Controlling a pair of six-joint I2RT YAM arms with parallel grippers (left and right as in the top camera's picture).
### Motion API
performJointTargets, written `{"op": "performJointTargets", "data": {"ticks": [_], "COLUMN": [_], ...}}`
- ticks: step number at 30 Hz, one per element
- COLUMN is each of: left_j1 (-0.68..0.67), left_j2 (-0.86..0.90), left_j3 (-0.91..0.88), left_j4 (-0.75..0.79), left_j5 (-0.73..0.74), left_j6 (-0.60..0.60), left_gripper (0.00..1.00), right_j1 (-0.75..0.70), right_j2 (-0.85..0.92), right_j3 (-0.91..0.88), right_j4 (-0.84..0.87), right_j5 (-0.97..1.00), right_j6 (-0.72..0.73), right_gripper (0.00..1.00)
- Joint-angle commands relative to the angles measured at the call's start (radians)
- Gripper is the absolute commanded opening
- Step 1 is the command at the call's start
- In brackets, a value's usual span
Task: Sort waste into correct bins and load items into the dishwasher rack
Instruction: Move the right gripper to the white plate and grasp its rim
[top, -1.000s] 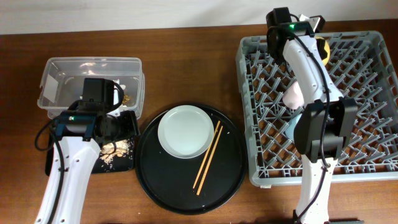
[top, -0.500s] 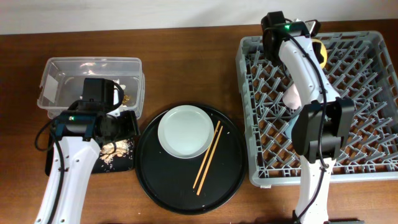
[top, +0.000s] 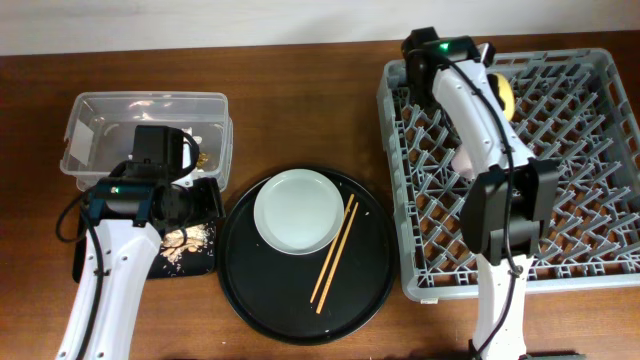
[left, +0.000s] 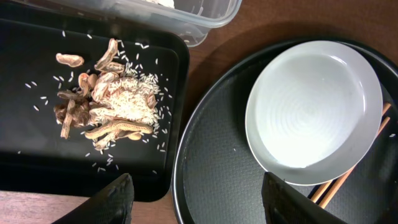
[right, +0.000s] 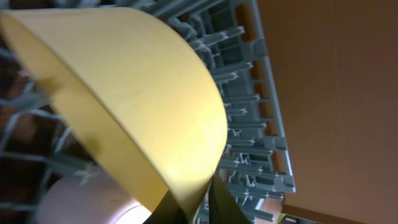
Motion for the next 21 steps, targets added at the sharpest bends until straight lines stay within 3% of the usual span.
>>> {"op": "performJointTargets", "data": {"ticks": [1,6,8,10,11,13,17,21], "left_j1": [0.003,0.003,0.003,0.003,0.003,0.003,0.003,0.003], "left_j2": [-0.01,-0.01,-0.01,-0.01,-0.01,-0.01,-0.01,-0.01], "left_j3": [0.005,0.005,0.005,0.005,0.005,0.005,0.005,0.005], "left_j4": [0.002,0.002,0.002,0.003,0.002,0.002,0.002,0.002], "left_j5": [-0.013,-0.013,-0.013,-0.013,-0.013,-0.013,-0.013,-0.014], "left_j6": [-0.013,-0.013,-0.013,-0.013,-0.013,-0.013,-0.013,-0.013], "left_gripper": [0.65,0.65,0.65,0.65,0.65,0.65,0.66,0.72], "right_j1": [0.021,0.011,0.011,0.011,0.01,0.006,-0.039,-0.082], "right_j2": [-0.003,-0.006,-0.01,-0.043,-0.078,-0.122,-0.268,-0.388], "right_j3": [-0.01,0.017,0.043,0.061,0.069,0.08,0.126,0.126], "right_j4": [0.003,-0.003,-0.037,-0.045,-0.045,-0.036,-0.035,-0.076], "right_j5": [-0.133,-0.133,-0.134,-0.14,-0.167,-0.218,-0.48,-0.829], "right_j6": [-0.005,0.05,0.051,0.051,0.055,0.055,0.04,-0.19], "right_gripper": [0.1,0.11,0.27,0.7,0.82,0.95,0.99,0.99]}}
